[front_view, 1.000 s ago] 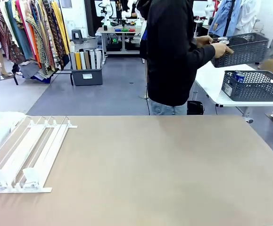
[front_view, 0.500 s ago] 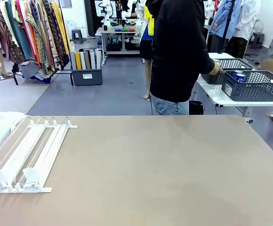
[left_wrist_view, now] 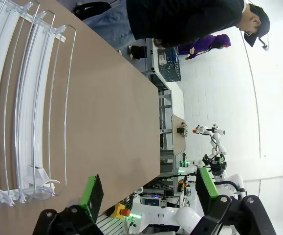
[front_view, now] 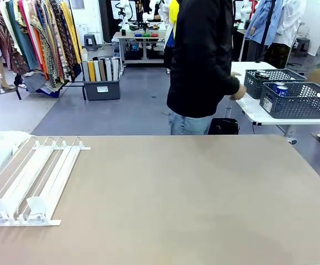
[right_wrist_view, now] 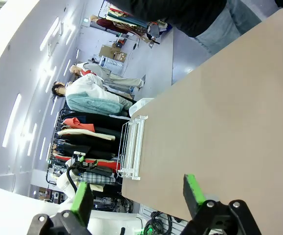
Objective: Retrieve and store the cans from the dispenser.
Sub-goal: Pick up one can from the Automatic Can Dispenser and place it in the middle of the table.
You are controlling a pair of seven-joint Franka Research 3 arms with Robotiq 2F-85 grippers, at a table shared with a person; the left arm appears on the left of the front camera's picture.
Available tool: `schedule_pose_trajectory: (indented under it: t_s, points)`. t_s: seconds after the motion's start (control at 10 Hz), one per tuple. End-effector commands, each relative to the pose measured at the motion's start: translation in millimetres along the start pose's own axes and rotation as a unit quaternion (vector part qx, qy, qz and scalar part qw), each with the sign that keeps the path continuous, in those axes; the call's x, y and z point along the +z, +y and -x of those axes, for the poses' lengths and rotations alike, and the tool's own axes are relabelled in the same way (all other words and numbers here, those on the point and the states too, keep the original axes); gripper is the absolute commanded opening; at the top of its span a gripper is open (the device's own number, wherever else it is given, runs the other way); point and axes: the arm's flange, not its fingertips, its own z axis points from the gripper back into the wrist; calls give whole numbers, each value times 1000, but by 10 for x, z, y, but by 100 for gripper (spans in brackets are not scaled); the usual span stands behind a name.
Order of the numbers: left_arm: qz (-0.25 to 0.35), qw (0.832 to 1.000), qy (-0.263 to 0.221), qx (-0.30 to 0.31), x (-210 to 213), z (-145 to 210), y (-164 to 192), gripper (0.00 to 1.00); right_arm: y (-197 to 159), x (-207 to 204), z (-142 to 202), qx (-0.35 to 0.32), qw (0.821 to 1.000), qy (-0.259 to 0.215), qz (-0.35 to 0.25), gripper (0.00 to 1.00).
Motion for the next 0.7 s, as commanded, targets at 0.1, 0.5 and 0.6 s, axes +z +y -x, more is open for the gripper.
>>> schedule_pose_trajectory:
  t_s: [0.1, 0.5, 0.6]
  points:
    - [1, 1000, 2, 5, 7, 10, -26, 100, 18, -14, -32, 13, 1000, -8, -12, 100]
    - [1, 1000, 2, 5, 7, 10, -26, 100, 18, -14, -32, 13, 1000, -8, -12, 100]
    - [1, 1000, 2, 5, 7, 10, -26, 100, 18, -14, -32, 13, 1000, -8, -12, 100]
